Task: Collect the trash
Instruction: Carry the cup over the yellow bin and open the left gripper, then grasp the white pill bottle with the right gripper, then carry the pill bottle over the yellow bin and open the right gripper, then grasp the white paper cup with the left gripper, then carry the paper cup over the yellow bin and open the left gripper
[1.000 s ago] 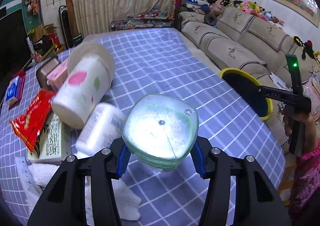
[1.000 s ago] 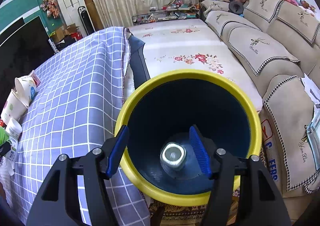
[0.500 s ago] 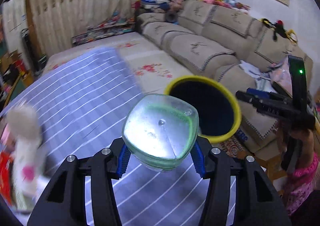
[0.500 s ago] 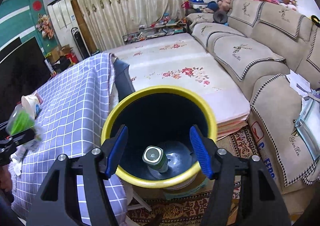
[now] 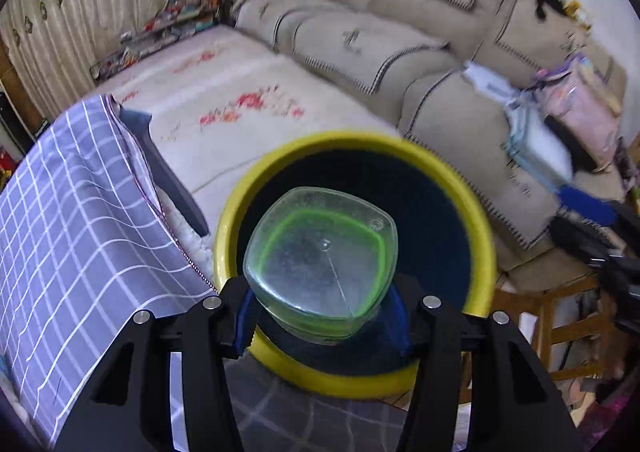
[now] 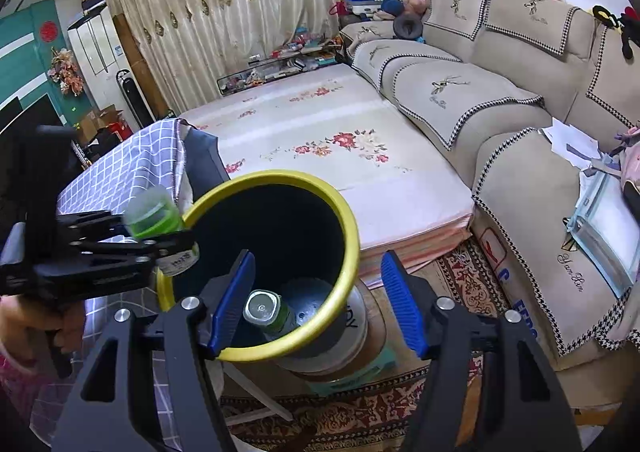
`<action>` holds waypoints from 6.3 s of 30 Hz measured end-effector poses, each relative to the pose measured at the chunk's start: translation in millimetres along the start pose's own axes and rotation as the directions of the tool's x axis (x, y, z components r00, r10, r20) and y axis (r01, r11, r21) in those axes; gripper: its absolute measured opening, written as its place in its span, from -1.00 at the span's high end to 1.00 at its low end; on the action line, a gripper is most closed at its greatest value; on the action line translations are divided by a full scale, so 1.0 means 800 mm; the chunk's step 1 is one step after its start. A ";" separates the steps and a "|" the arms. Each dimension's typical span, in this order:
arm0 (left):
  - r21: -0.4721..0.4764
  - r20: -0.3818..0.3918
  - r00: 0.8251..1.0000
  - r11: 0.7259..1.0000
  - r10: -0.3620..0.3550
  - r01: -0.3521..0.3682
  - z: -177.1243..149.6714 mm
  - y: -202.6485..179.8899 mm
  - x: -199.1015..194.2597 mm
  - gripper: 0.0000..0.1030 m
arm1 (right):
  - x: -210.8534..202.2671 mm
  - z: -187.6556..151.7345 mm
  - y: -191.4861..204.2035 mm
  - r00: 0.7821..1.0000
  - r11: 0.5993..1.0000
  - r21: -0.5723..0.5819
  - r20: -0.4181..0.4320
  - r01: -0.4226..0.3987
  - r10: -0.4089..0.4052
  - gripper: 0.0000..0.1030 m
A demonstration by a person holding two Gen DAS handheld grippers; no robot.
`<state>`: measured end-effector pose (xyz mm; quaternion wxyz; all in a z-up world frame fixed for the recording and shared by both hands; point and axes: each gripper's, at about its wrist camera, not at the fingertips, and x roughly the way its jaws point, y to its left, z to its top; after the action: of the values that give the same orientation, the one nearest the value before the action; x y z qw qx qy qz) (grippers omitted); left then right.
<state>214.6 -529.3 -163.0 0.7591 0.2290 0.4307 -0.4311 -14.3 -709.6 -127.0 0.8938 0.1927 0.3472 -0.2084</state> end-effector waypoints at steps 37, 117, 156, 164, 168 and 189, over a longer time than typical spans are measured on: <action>-0.491 0.237 0.845 0.809 0.480 -0.322 -0.277 0.178 -0.338 -0.60 | 0.036 -0.013 0.222 0.954 0.914 -0.279 -0.133 -0.296 0.269 -0.31; -0.588 0.182 0.859 0.753 0.478 -0.294 -0.373 0.212 -0.349 -0.67 | 0.091 0.014 0.183 0.977 0.953 -0.245 -0.158 -0.178 0.141 -0.58; -0.351 0.127 0.934 0.896 0.334 -0.272 -0.268 0.237 -0.249 -0.68 | 0.141 0.003 0.129 0.965 0.978 -0.195 -0.263 -0.070 0.016 -0.58; -0.289 0.061 0.942 0.909 0.330 -0.300 -0.242 0.261 -0.210 -0.68 | 0.112 0.006 0.141 0.972 0.975 -0.197 -0.226 -0.104 0.058 -0.59; -0.262 0.029 0.942 0.912 0.333 -0.314 -0.237 0.265 -0.192 -0.68 | 0.106 0.006 0.145 0.973 0.973 -0.200 -0.217 -0.118 0.074 -0.61; -0.208 0.000 0.936 0.915 0.353 -0.345 -0.228 0.270 -0.173 -0.29 | 0.108 0.001 0.149 0.969 0.971 -0.198 -0.229 -0.137 0.090 -0.61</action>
<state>280.0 -221.7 -145.5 0.8513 0.2146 0.4105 -0.2463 104.2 -630.5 -163.3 0.8763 0.1373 0.4516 -0.0960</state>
